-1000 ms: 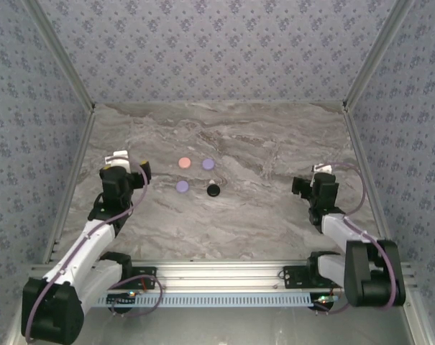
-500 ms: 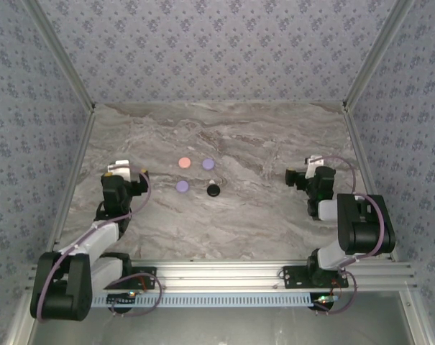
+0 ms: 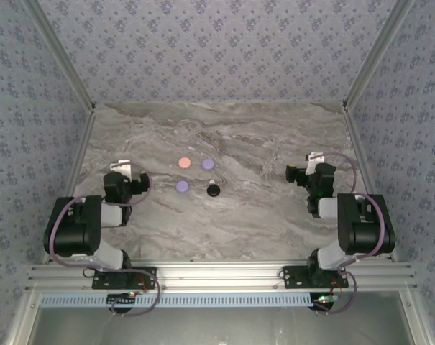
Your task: Insert the wireless bluetooth earbuds into the charging case
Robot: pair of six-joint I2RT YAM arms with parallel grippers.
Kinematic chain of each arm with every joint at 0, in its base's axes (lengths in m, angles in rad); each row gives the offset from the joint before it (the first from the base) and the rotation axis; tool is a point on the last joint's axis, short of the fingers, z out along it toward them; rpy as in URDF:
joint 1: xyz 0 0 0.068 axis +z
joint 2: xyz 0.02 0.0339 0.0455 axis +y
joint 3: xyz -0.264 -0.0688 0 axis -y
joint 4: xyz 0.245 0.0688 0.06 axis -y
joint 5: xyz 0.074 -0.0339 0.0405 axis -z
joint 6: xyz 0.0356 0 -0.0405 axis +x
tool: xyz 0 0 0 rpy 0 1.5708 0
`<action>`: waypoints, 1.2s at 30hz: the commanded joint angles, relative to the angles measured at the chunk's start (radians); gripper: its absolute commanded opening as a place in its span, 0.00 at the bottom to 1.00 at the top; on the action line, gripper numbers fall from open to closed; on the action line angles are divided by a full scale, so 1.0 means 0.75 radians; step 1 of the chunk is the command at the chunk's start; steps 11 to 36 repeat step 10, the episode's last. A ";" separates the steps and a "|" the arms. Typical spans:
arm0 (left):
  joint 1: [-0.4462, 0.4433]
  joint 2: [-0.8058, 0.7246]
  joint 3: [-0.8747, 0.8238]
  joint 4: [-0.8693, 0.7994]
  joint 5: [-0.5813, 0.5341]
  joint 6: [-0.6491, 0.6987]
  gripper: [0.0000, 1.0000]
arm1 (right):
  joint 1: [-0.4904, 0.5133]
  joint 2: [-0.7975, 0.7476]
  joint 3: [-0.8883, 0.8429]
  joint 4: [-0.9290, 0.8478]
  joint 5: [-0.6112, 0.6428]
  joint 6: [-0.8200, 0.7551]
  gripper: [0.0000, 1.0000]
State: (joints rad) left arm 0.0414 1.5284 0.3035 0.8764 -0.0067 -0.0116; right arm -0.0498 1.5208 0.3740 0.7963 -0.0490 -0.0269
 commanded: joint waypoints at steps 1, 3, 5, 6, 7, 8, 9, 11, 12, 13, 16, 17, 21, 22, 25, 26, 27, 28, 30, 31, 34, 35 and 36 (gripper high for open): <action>0.011 0.002 0.146 -0.092 0.070 -0.028 0.99 | 0.002 0.000 0.021 0.001 0.017 -0.002 1.00; 0.007 0.009 0.137 -0.060 0.058 -0.028 0.99 | 0.003 0.000 0.021 0.002 0.016 -0.003 1.00; 0.006 0.008 0.137 -0.064 0.058 -0.027 0.99 | 0.003 0.000 0.023 0.002 0.017 -0.003 1.00; 0.008 0.005 0.142 -0.084 0.057 -0.027 0.99 | 0.003 0.000 0.023 0.001 0.019 -0.003 1.00; 0.006 0.007 0.140 -0.071 0.057 -0.027 0.99 | 0.003 0.001 0.023 0.002 0.019 -0.003 1.00; 0.006 0.006 0.140 -0.076 0.058 -0.027 0.99 | 0.003 0.001 0.023 0.002 0.018 -0.003 1.00; 0.006 0.005 0.140 -0.076 0.056 -0.026 0.99 | 0.004 0.000 0.023 0.002 0.018 -0.001 1.00; 0.006 0.007 0.139 -0.075 0.056 -0.026 0.99 | 0.002 0.000 0.023 0.002 0.018 -0.001 1.00; 0.006 0.007 0.139 -0.075 0.056 -0.026 0.99 | 0.002 0.000 0.023 0.002 0.018 -0.001 1.00; 0.006 0.007 0.139 -0.075 0.056 -0.026 0.99 | 0.002 0.000 0.023 0.002 0.018 -0.001 1.00; 0.006 0.007 0.139 -0.075 0.056 -0.026 0.99 | 0.002 0.000 0.023 0.002 0.018 -0.001 1.00; 0.006 0.007 0.139 -0.075 0.056 -0.026 0.99 | 0.002 0.000 0.023 0.002 0.018 -0.001 1.00; 0.006 0.007 0.139 -0.075 0.056 -0.026 0.99 | 0.002 0.000 0.023 0.002 0.018 -0.001 1.00; 0.006 0.007 0.139 -0.075 0.056 -0.026 0.99 | 0.002 0.000 0.023 0.002 0.018 -0.001 1.00; 0.006 0.007 0.139 -0.075 0.056 -0.026 0.99 | 0.002 0.000 0.023 0.002 0.018 -0.001 1.00; 0.006 0.007 0.139 -0.075 0.056 -0.026 0.99 | 0.002 0.000 0.023 0.002 0.018 -0.001 1.00; 0.006 0.007 0.139 -0.075 0.056 -0.026 0.99 | 0.002 0.000 0.023 0.002 0.018 -0.001 1.00; 0.006 0.007 0.139 -0.075 0.056 -0.026 0.99 | 0.002 0.000 0.023 0.002 0.018 -0.001 1.00; 0.006 0.007 0.139 -0.075 0.056 -0.026 0.99 | 0.002 0.000 0.023 0.002 0.018 -0.001 1.00; 0.006 0.007 0.139 -0.075 0.056 -0.026 0.99 | 0.002 0.000 0.023 0.002 0.018 -0.001 1.00; 0.006 0.007 0.139 -0.075 0.056 -0.026 0.99 | 0.002 0.000 0.023 0.002 0.018 -0.001 1.00; 0.006 0.007 0.139 -0.075 0.056 -0.026 0.99 | 0.002 0.000 0.023 0.002 0.018 -0.001 1.00; 0.006 0.007 0.139 -0.075 0.056 -0.026 0.99 | 0.002 0.000 0.023 0.002 0.018 -0.001 1.00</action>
